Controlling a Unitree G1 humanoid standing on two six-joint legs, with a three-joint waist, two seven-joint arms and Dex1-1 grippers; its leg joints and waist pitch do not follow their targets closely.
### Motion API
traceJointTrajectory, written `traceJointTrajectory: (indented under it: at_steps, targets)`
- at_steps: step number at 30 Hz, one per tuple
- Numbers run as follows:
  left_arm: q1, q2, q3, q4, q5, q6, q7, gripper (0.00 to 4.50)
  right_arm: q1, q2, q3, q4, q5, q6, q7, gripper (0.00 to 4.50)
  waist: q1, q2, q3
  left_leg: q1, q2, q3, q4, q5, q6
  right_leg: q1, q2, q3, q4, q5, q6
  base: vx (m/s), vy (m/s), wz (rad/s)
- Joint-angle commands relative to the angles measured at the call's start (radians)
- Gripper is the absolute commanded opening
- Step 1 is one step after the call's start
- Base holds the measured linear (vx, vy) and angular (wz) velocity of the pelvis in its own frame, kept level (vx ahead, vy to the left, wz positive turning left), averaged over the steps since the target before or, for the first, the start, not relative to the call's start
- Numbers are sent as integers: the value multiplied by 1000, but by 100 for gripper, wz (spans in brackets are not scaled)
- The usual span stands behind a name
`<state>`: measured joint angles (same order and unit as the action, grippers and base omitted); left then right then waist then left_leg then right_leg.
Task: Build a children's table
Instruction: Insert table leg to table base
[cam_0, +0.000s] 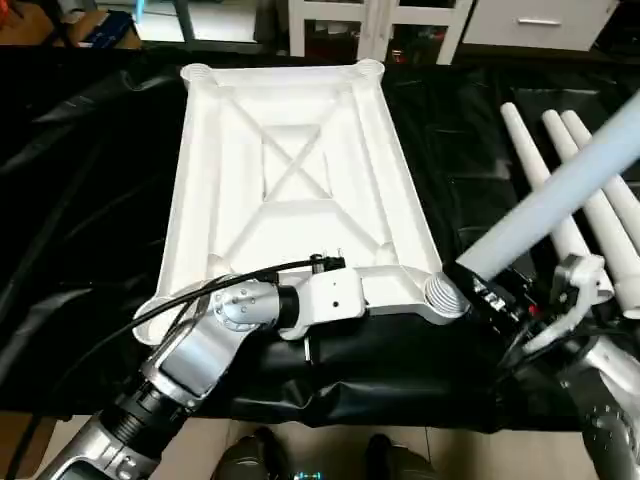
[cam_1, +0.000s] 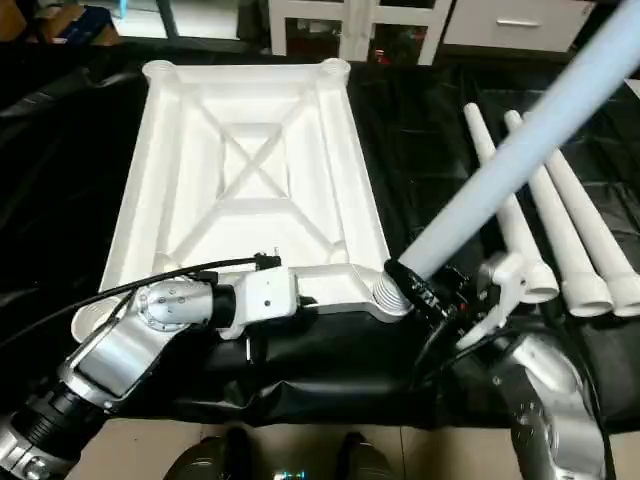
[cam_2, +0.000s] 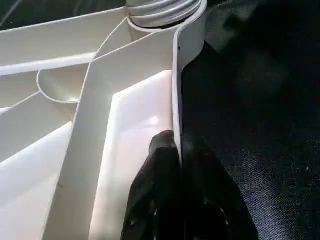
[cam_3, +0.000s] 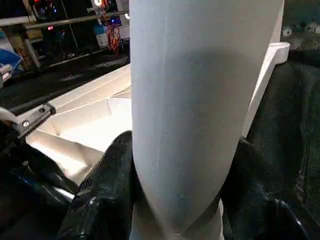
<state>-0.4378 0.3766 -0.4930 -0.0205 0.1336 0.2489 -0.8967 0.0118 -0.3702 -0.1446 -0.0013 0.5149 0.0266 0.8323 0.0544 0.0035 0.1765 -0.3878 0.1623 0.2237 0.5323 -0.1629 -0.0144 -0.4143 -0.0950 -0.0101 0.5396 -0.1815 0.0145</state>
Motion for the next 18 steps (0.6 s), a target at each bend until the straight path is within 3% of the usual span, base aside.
traceJointTrajectory:
  at_steps: [1, 7, 12, 18]
  targets:
    - [2, -8, 8, 51, 12, 5, 50, 0, 72, -3, 60, 66, -94, 17, -4, 188, -7, -9, -31, 35, 74, -48, -87, -436, -20, -3, -56, 32, -76, -457, -114, 0, 0, 0]
    - [-1, -16, 11, 58, 19, 3, 54, 0, 86, 8, 91, 61, -139, -36, -16, 188, -11, -10, -28, 38, 73, -55, -89, -491, -27, -9, -59, 33, -87, -573, -77, 0, 0, 0]
    - [-6, -20, 12, 66, 23, 2, 54, 0, 94, 10, 137, 58, -191, -95, -10, 188, -13, -9, -27, 37, 73, -58, -91, -515, -34, -11, -58, 32, -88, -587, -70, 0, 0, 0]
    - [-5, -17, 10, 66, 24, 1, 50, 0, 87, -5, 171, 70, -228, -100, -3, 188, -14, -7, -28, 38, 73, -57, -91, -516, -31, -10, -57, 33, -87, -559, -78, 0, 0, 0]
